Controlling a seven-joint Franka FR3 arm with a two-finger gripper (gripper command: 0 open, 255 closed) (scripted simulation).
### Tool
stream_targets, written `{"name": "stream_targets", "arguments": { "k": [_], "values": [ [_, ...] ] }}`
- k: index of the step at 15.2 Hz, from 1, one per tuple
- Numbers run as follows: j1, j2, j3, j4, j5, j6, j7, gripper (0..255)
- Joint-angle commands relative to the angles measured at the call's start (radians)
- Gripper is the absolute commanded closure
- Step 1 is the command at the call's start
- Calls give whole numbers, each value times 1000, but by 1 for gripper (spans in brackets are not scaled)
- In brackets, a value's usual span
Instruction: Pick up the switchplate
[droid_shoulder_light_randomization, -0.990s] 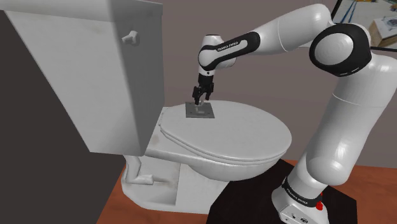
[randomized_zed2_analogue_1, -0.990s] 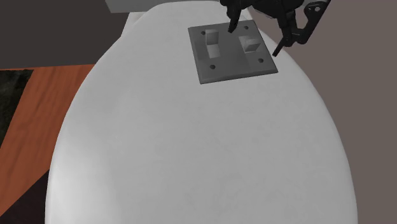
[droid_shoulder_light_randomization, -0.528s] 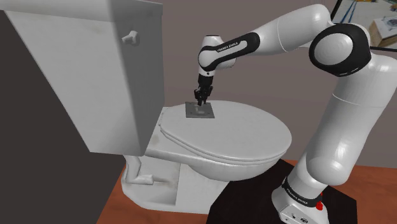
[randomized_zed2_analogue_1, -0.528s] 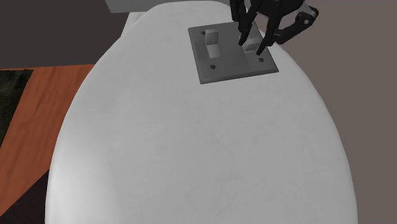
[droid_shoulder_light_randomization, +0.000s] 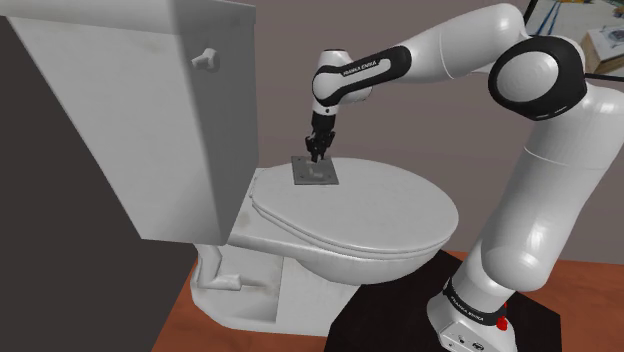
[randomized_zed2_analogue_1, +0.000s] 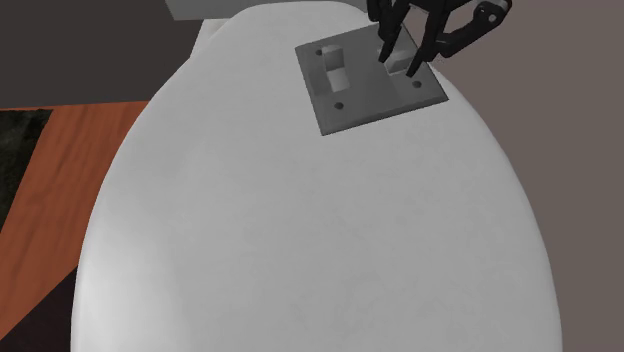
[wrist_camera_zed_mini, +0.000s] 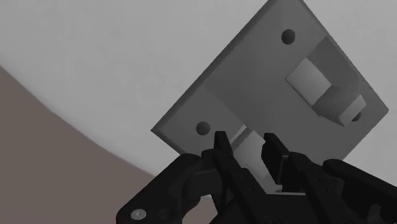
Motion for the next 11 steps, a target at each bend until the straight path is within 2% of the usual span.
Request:
{"name": "stream_targets", "arguments": {
  "k": [1, 11],
  "values": [
    [0, -9, 0, 13, -2, -23, 2, 255],
    [0, -41, -1, 110, -9, -151, 12, 255]
  ]
}}
